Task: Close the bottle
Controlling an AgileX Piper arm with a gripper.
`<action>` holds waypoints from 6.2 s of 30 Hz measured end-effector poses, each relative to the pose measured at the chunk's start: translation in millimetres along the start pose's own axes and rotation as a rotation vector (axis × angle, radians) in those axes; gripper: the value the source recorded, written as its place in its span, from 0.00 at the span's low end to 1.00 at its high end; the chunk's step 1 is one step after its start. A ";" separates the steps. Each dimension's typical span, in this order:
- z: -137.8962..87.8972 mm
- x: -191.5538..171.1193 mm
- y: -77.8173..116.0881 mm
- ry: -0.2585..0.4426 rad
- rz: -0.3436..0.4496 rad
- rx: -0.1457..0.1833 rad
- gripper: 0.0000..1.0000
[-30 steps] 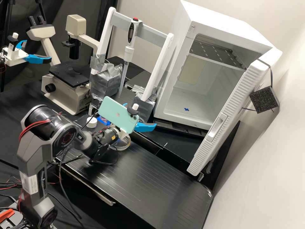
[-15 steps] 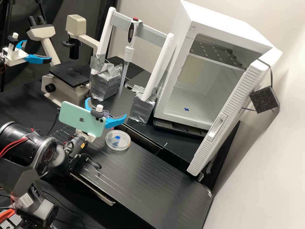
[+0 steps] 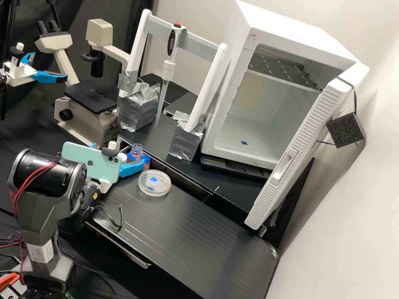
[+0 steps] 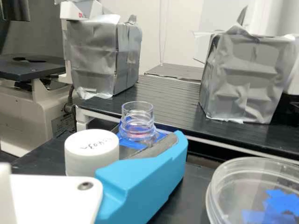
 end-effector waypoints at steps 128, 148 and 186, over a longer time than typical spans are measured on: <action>-16.2 32.4 46.1 0.084 0.195 0.018 0.00; -0.6 62.6 29.5 0.023 0.140 0.016 0.00; 5.2 52.9 31.2 0.026 0.139 0.020 0.00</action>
